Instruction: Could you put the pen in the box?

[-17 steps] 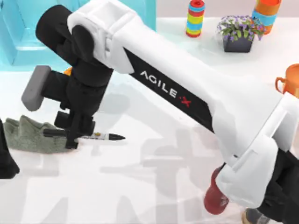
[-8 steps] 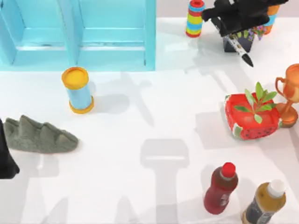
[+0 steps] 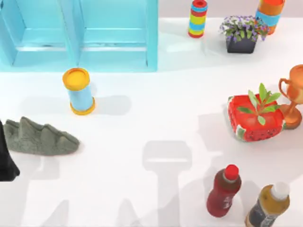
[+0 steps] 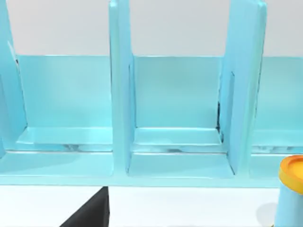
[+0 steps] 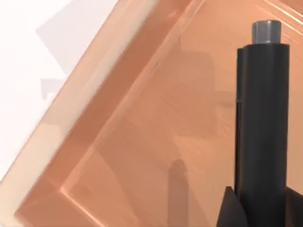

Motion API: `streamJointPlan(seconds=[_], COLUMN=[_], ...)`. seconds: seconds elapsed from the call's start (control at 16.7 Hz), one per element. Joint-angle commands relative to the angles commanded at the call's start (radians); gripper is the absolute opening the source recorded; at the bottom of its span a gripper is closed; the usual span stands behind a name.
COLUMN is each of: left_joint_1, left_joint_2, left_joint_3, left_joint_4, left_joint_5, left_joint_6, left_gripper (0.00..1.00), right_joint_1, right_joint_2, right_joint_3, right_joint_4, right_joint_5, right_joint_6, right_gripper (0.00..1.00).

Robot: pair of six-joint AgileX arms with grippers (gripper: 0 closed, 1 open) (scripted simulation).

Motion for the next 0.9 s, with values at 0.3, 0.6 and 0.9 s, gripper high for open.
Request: streamJointPlan(seconds=[0.3, 0.6, 0.9], left_joint_1=[0.000, 0.000, 0.000], left_joint_2=[0.000, 0.000, 0.000], left_joint_3=[0.000, 0.000, 0.000], left_joint_4=[0.000, 0.000, 0.000], left_joint_5=[0.000, 0.000, 0.000], left_joint_6=[0.000, 0.000, 0.000], left_gripper=[1.00, 1.00, 1.00], right_joint_1=[-0.239, -0.291, -0.273], right_joint_2=[-0.235, -0.297, -0.292], right_joint_3=[-0.364, -0.466, -0.465], right_joint_4=[0.240, 0.327, 0.330], right_joint_5=[-0.016, -0.031, -0.033], right_joint_6=[0.289, 0.383, 0.379], right_gripper=[0.00, 0.00, 0.00])
